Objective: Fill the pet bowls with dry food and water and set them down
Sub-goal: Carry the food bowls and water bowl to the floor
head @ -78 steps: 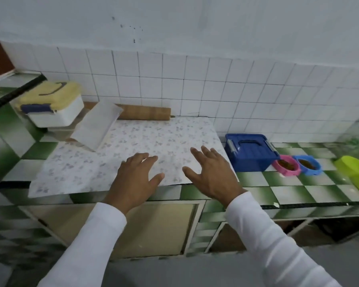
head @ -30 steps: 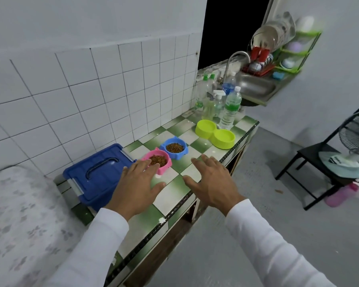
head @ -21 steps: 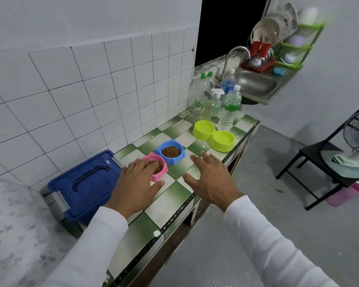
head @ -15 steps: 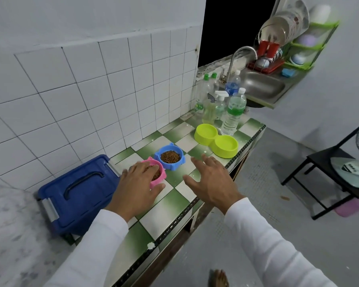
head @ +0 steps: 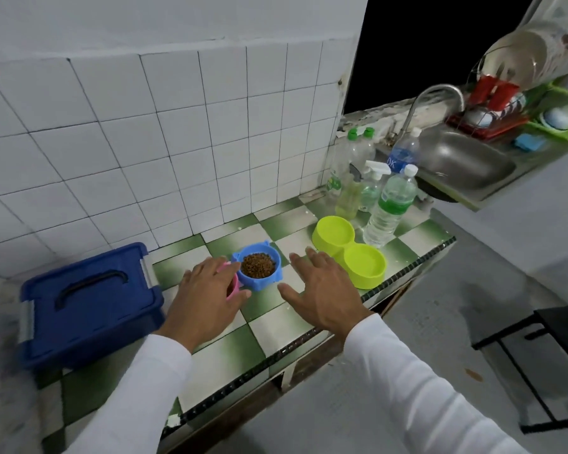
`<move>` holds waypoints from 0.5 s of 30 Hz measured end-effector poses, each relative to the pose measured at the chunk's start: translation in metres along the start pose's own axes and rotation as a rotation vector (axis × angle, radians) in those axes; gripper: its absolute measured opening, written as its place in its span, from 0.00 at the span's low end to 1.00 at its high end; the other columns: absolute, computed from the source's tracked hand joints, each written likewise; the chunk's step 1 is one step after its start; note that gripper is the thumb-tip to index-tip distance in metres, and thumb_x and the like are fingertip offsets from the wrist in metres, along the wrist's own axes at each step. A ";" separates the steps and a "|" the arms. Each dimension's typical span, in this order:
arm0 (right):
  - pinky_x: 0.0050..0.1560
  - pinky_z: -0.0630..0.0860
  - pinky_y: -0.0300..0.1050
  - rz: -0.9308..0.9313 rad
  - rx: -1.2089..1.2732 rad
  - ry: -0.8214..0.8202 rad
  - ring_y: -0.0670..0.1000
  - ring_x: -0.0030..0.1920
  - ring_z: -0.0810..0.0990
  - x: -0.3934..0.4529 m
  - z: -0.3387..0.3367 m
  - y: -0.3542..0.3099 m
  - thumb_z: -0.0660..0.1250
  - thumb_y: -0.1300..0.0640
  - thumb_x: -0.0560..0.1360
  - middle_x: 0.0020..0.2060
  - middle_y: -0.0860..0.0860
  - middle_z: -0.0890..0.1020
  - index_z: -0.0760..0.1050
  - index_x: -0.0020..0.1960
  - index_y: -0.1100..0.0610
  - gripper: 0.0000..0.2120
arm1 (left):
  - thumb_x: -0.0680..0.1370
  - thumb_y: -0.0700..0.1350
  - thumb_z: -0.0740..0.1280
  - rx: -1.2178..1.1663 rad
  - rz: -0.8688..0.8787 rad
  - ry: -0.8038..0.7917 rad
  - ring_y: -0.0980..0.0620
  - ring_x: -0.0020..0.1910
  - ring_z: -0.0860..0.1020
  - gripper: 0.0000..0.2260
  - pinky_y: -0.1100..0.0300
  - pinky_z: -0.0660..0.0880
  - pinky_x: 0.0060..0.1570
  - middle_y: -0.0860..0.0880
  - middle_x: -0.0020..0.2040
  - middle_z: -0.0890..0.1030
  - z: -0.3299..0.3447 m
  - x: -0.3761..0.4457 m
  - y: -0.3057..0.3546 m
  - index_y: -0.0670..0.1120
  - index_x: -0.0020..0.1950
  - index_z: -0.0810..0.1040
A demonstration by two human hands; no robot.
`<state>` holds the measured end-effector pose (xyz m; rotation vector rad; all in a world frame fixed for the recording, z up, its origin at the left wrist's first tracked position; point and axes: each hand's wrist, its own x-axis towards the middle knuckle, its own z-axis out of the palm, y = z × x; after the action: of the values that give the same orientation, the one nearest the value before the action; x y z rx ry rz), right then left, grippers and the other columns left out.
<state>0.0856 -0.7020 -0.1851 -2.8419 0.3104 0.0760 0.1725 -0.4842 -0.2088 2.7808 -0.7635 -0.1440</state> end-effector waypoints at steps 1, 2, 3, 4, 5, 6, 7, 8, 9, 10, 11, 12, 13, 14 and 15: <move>0.78 0.57 0.55 -0.017 -0.002 -0.006 0.59 0.80 0.57 0.006 -0.001 0.006 0.58 0.34 0.79 0.80 0.56 0.59 0.58 0.81 0.47 0.35 | 0.80 0.64 0.63 -0.002 -0.016 0.008 0.46 0.73 0.67 0.28 0.43 0.64 0.75 0.49 0.75 0.70 0.002 0.002 0.005 0.53 0.78 0.68; 0.78 0.57 0.55 -0.034 -0.003 -0.018 0.59 0.79 0.58 0.012 -0.001 0.012 0.58 0.34 0.79 0.80 0.56 0.60 0.58 0.81 0.47 0.35 | 0.80 0.64 0.64 -0.005 -0.037 0.015 0.46 0.73 0.67 0.28 0.44 0.64 0.75 0.49 0.75 0.70 0.003 0.004 0.010 0.53 0.78 0.68; 0.78 0.58 0.55 -0.047 -0.004 -0.028 0.59 0.79 0.58 0.017 -0.001 0.017 0.58 0.34 0.79 0.80 0.56 0.60 0.58 0.81 0.47 0.35 | 0.80 0.63 0.64 -0.011 -0.058 0.019 0.46 0.73 0.67 0.28 0.45 0.64 0.75 0.48 0.75 0.70 0.004 0.006 0.014 0.53 0.78 0.69; 0.78 0.58 0.55 -0.062 -0.002 -0.038 0.59 0.79 0.58 0.022 -0.001 0.021 0.58 0.35 0.79 0.80 0.56 0.60 0.59 0.81 0.48 0.34 | 0.80 0.63 0.64 -0.018 -0.084 0.024 0.45 0.73 0.68 0.27 0.46 0.64 0.75 0.48 0.75 0.70 0.005 0.006 0.017 0.54 0.77 0.70; 0.78 0.58 0.55 -0.076 0.002 -0.042 0.59 0.79 0.59 0.026 0.000 0.024 0.59 0.35 0.78 0.80 0.55 0.61 0.59 0.80 0.48 0.34 | 0.80 0.62 0.64 -0.025 -0.107 0.031 0.45 0.73 0.68 0.26 0.46 0.64 0.74 0.48 0.75 0.71 0.006 0.005 0.019 0.54 0.76 0.72; 0.77 0.59 0.54 -0.088 0.005 -0.041 0.59 0.79 0.59 0.030 0.000 0.026 0.60 0.35 0.78 0.80 0.55 0.61 0.60 0.80 0.48 0.34 | 0.80 0.62 0.65 -0.035 -0.124 0.038 0.44 0.72 0.69 0.25 0.46 0.65 0.73 0.47 0.75 0.71 0.006 0.004 0.021 0.53 0.74 0.73; 0.76 0.59 0.54 -0.100 0.011 -0.043 0.59 0.78 0.60 0.033 0.001 0.028 0.60 0.36 0.78 0.79 0.55 0.62 0.61 0.80 0.48 0.33 | 0.80 0.61 0.65 -0.045 -0.143 0.044 0.44 0.72 0.69 0.24 0.46 0.65 0.72 0.47 0.74 0.72 0.006 0.003 0.023 0.53 0.73 0.74; 0.76 0.59 0.54 -0.114 0.019 -0.051 0.59 0.78 0.60 0.038 0.002 0.029 0.61 0.36 0.78 0.79 0.56 0.63 0.62 0.79 0.48 0.33 | 0.80 0.60 0.66 -0.051 -0.166 0.051 0.44 0.71 0.69 0.24 0.47 0.66 0.71 0.47 0.74 0.72 0.005 0.003 0.025 0.53 0.74 0.73; 0.76 0.59 0.54 -0.125 0.025 -0.061 0.59 0.78 0.61 0.042 0.003 0.030 0.61 0.36 0.78 0.79 0.56 0.63 0.62 0.79 0.48 0.33 | 0.80 0.60 0.66 -0.053 -0.189 0.053 0.44 0.72 0.69 0.24 0.47 0.65 0.72 0.47 0.74 0.71 0.005 0.003 0.026 0.53 0.74 0.72; 0.76 0.59 0.54 -0.134 0.029 -0.074 0.59 0.78 0.61 0.047 0.005 0.031 0.61 0.36 0.78 0.79 0.56 0.63 0.62 0.79 0.48 0.33 | 0.80 0.59 0.66 -0.052 -0.211 0.054 0.45 0.73 0.68 0.24 0.47 0.64 0.73 0.48 0.75 0.71 0.006 0.003 0.027 0.54 0.75 0.71; 0.77 0.59 0.54 -0.144 0.035 -0.088 0.59 0.78 0.60 0.052 0.007 0.032 0.61 0.37 0.78 0.79 0.56 0.62 0.62 0.79 0.49 0.33 | 0.81 0.59 0.66 -0.051 -0.236 0.054 0.45 0.73 0.68 0.25 0.47 0.63 0.74 0.48 0.75 0.70 0.007 0.003 0.026 0.54 0.76 0.70; 0.77 0.59 0.54 -0.152 0.042 -0.102 0.59 0.78 0.60 0.056 0.009 0.032 0.61 0.37 0.78 0.79 0.56 0.62 0.62 0.79 0.49 0.33 | 0.81 0.59 0.66 -0.047 -0.257 0.056 0.45 0.74 0.67 0.25 0.47 0.63 0.74 0.48 0.76 0.70 0.008 0.004 0.025 0.54 0.77 0.70; 0.77 0.59 0.54 -0.161 0.049 -0.115 0.59 0.78 0.60 0.061 0.012 0.032 0.62 0.37 0.78 0.79 0.56 0.62 0.62 0.79 0.49 0.33 | 0.81 0.59 0.67 -0.043 -0.277 0.055 0.45 0.74 0.67 0.26 0.47 0.62 0.75 0.48 0.76 0.70 0.010 0.005 0.023 0.54 0.77 0.70; 0.76 0.60 0.54 -0.170 0.055 -0.123 0.59 0.78 0.60 0.064 0.013 0.031 0.62 0.38 0.78 0.79 0.56 0.63 0.63 0.79 0.49 0.33 | 0.81 0.59 0.67 -0.042 -0.294 0.050 0.45 0.75 0.67 0.26 0.46 0.62 0.75 0.48 0.76 0.70 0.012 0.006 0.021 0.53 0.77 0.69; 0.76 0.60 0.54 -0.179 0.057 -0.129 0.59 0.77 0.61 0.068 0.015 0.031 0.62 0.38 0.78 0.79 0.56 0.63 0.63 0.78 0.49 0.32 | 0.81 0.59 0.67 -0.045 -0.306 0.044 0.45 0.75 0.67 0.27 0.46 0.63 0.75 0.47 0.77 0.70 0.014 0.007 0.020 0.53 0.78 0.69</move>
<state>0.1449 -0.7405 -0.2136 -2.7782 0.0297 0.2091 0.1667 -0.5074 -0.2176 2.8293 -0.3153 -0.1538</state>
